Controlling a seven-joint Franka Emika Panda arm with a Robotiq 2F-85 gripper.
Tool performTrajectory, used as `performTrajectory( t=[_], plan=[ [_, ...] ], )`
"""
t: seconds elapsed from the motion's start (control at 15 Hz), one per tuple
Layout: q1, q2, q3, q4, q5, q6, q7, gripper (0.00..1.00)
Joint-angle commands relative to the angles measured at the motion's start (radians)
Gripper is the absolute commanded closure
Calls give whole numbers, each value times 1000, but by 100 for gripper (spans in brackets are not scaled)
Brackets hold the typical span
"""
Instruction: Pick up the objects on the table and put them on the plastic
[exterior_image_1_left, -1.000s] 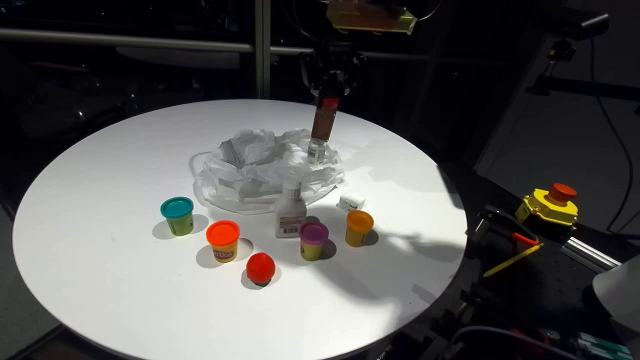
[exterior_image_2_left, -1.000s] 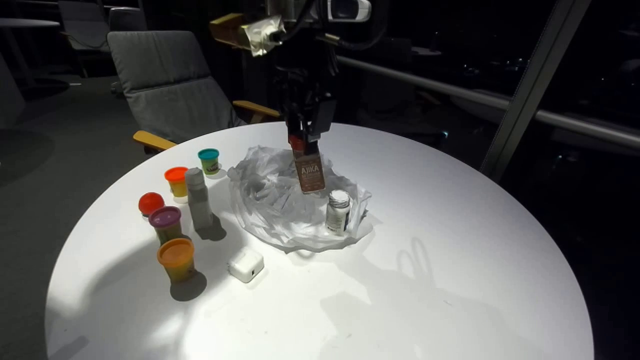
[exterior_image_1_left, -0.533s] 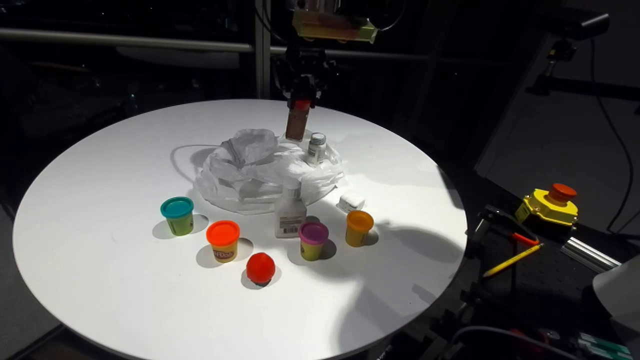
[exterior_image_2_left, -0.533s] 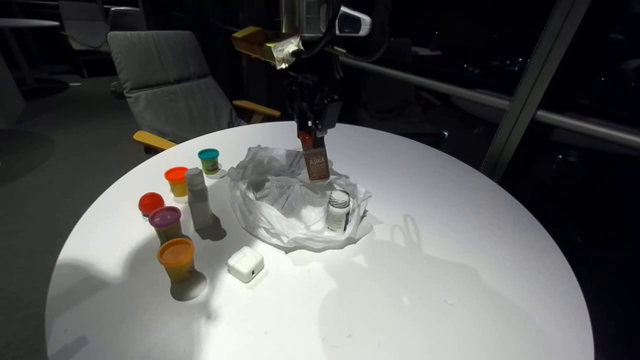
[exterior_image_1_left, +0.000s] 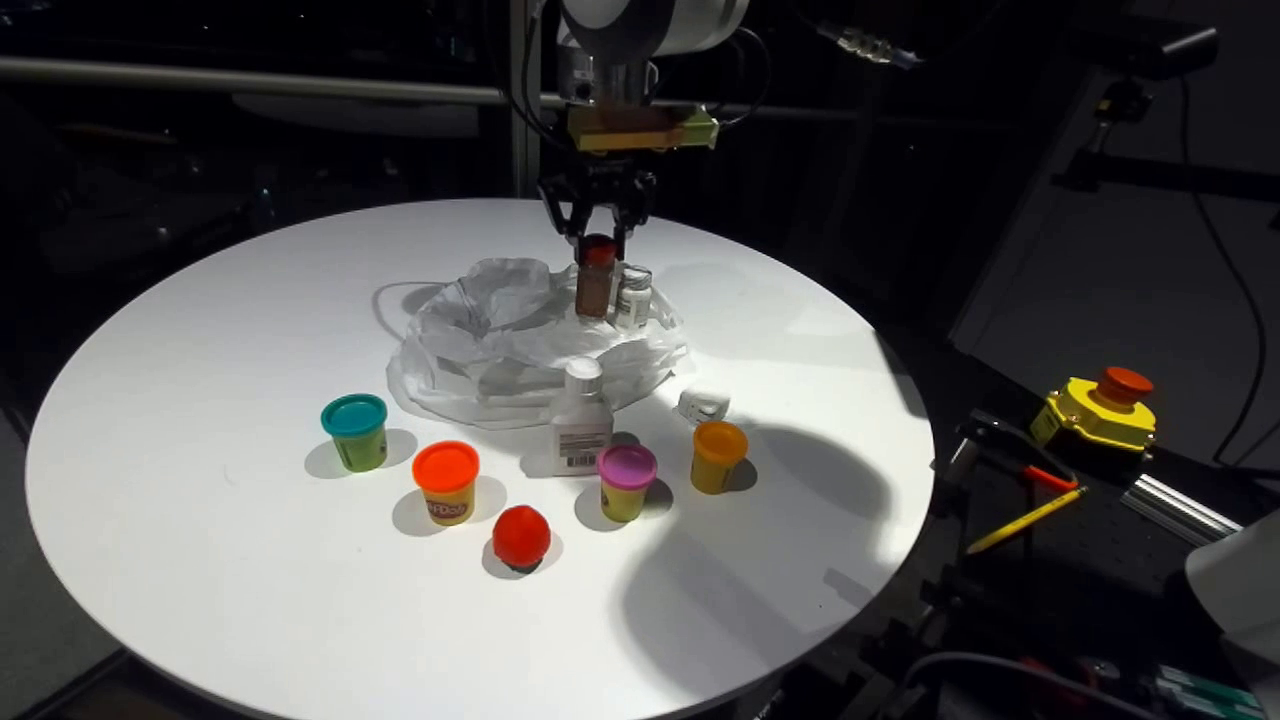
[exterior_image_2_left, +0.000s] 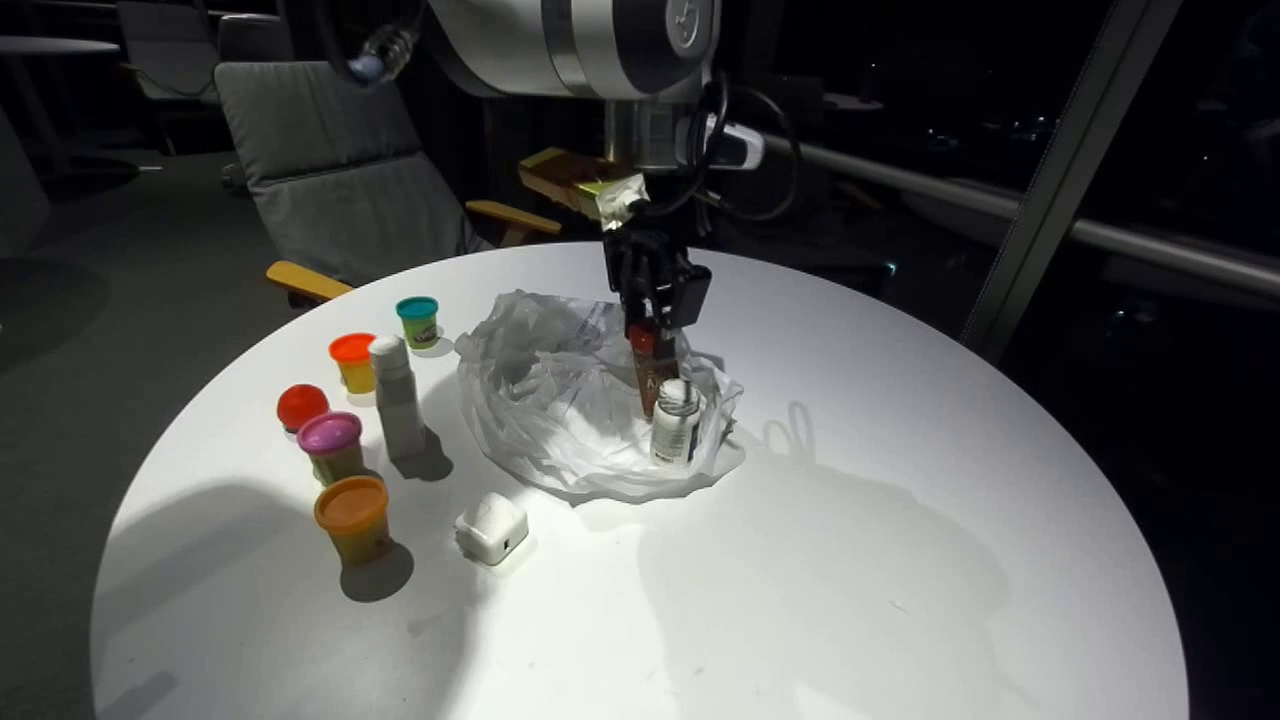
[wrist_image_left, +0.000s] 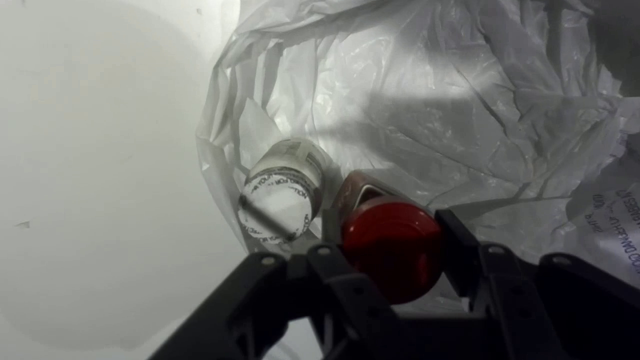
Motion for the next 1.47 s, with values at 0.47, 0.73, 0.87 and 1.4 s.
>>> performTrajectory(
  t=[0.47, 0.73, 0.87, 1.4],
  plan=[
    [55, -108, -31, -56, -16, 38, -3, 0],
    [118, -310, -47, -248, -109, 44, 16, 0],
    [118, -401, -24, -348, -131, 37, -14, 0],
    [17, -458, 24, -707, -105, 326, -321, 0]
  ],
)
